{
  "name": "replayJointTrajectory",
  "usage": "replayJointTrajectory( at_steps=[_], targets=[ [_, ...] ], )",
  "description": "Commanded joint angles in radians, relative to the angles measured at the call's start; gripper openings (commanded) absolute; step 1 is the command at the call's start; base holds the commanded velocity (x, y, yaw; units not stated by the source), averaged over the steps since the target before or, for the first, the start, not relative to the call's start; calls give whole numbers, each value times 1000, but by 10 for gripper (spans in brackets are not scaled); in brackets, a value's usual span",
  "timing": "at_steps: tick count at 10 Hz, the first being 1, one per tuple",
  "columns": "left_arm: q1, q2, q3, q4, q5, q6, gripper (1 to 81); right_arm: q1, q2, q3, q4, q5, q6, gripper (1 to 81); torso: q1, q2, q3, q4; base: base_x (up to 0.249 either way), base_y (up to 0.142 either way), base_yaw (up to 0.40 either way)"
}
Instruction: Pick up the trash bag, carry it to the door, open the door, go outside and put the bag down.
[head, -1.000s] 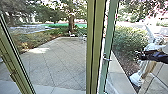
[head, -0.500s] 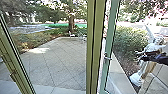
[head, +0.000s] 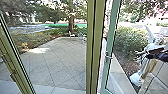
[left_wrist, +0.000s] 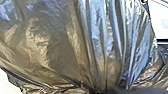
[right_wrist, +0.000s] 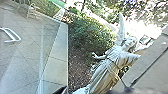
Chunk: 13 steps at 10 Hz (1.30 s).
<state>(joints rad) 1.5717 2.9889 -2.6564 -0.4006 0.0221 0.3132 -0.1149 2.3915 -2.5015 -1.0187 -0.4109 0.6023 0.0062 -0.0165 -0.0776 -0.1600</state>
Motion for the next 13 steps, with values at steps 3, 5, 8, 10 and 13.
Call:
replayJointTrajectory(
  at_steps=[3,5,8,10,13],
  targets=[
    [-26,6,9,-12,79,4,10,267,-108,-78,-156,-11,-7,811,0,0,0,0,0,0,0],
    [-23,4,7,-10,79,4,10,275,-139,-85,-162,4,-7,811,0,0,0,0,0,0,0],
    [-23,6,7,-10,79,4,10,278,-193,-85,-162,38,2,811,0,0,0,0,0,0,0],
    [-20,4,7,-10,78,4,10,275,-207,-86,-162,40,7,811,0,0,0,0,0,0,0],
    [-15,6,7,-9,79,4,10,297,-208,-82,-14,14,4,811,0,0,0,0,0,0,0]
  ],
)
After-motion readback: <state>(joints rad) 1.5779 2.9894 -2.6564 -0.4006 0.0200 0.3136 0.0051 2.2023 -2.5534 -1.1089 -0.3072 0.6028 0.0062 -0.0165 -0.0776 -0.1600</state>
